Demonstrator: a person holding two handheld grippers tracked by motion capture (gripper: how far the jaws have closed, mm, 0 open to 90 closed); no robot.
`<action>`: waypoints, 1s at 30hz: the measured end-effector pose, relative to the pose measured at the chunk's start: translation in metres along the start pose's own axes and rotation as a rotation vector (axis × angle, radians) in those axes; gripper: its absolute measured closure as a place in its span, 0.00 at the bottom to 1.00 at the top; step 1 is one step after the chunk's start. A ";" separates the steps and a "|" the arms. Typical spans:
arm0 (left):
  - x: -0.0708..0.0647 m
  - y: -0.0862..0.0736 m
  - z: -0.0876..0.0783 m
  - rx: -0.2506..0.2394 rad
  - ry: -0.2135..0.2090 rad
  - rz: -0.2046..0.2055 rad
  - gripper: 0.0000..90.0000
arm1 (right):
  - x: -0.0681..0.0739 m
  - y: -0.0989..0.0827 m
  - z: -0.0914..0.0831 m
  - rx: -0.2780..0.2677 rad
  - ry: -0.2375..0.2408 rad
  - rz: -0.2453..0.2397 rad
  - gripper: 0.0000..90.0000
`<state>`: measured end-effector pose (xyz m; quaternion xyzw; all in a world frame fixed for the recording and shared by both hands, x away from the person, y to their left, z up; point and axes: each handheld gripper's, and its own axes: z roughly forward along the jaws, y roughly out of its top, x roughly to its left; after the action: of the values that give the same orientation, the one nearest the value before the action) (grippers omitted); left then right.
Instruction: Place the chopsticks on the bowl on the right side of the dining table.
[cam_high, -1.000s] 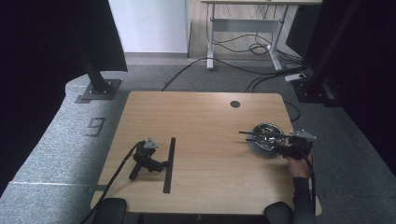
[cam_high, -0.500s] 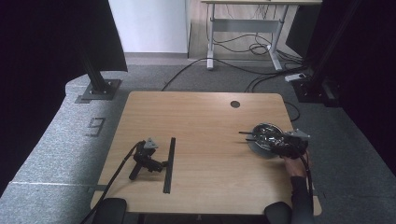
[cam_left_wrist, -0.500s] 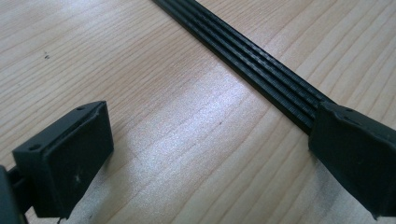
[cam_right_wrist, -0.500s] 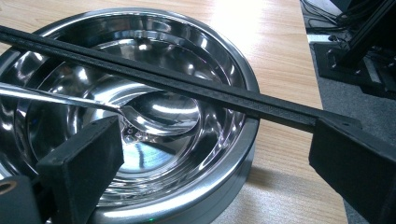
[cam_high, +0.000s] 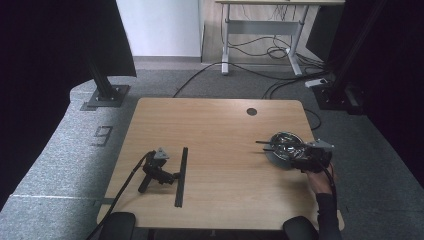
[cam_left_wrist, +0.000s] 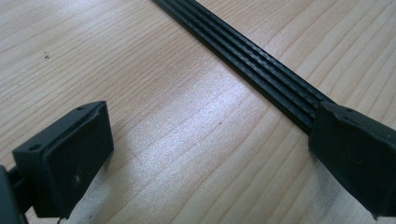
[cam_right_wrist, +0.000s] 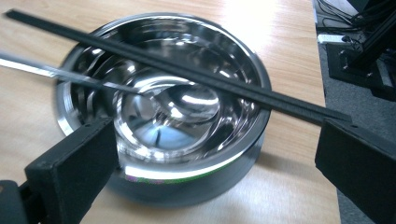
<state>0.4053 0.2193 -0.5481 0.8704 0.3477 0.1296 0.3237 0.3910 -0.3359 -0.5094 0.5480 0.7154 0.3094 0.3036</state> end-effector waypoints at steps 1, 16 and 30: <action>0.000 0.000 0.000 0.000 0.000 0.000 0.00 | 0.002 -0.001 -0.004 0.005 0.001 -0.007 0.00; 0.000 0.000 0.000 0.000 0.000 0.000 0.00 | 0.030 -0.009 -0.048 0.039 0.046 -0.074 0.00; 0.000 0.000 0.000 0.000 0.000 0.000 0.00 | 0.066 0.000 -0.054 0.035 0.162 -0.124 0.00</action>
<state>0.4053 0.2193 -0.5481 0.8704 0.3477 0.1295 0.3236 0.3349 -0.2779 -0.4824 0.4810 0.7754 0.3210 0.2538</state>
